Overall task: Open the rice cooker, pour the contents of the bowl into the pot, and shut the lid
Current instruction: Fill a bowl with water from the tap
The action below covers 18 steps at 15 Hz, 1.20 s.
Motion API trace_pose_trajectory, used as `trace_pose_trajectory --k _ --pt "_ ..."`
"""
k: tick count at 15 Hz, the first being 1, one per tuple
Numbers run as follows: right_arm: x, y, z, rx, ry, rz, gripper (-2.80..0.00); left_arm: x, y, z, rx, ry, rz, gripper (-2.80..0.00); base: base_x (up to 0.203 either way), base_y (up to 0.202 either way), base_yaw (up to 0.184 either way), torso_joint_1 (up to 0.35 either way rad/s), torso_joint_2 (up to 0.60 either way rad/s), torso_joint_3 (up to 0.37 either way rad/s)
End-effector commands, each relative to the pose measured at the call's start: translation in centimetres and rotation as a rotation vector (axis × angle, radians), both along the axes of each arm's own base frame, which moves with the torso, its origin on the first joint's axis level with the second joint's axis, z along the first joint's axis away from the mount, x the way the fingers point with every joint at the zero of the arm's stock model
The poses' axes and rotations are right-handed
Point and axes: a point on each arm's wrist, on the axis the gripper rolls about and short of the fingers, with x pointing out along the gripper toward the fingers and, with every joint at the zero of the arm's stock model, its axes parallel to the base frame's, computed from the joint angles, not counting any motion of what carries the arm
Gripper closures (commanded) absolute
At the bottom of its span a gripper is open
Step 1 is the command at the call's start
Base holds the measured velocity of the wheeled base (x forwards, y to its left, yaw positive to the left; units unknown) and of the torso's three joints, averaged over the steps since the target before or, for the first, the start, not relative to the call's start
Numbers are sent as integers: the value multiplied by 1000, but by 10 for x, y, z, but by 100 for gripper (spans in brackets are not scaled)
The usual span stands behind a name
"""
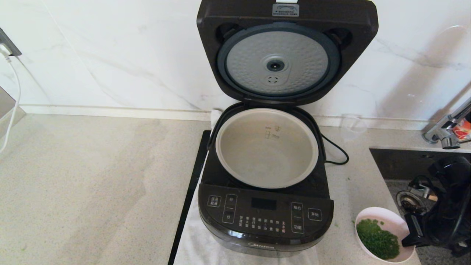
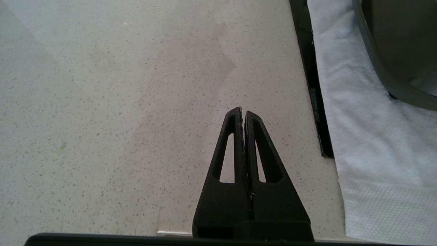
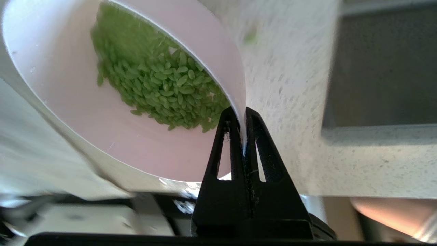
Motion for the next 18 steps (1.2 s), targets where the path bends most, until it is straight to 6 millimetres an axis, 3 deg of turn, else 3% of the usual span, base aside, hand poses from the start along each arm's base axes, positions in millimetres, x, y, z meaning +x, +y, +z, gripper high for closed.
trace_pose_trajectory --k 1,5,11,15,18 --pt "0 -10 11 24 -41 -42 0 0 0 0 0 2 0 0 0 0 0 0 0 0" --pt "-4 -22 14 77 -45 -85 0 0 0 0 0 2 0 0 0 0 0 0 0 0" --pt "-5 -60 22 157 -84 -203 0 0 0 0 0 2 0 0 0 0 0 0 0 0" --pt "-4 -117 24 161 -125 -385 0 0 0 0 0 2 0 0 0 0 0 0 0 0" --pt "-11 -171 19 154 -138 -539 0 0 0 0 0 0 0 0 0 0 0 0 0 0"
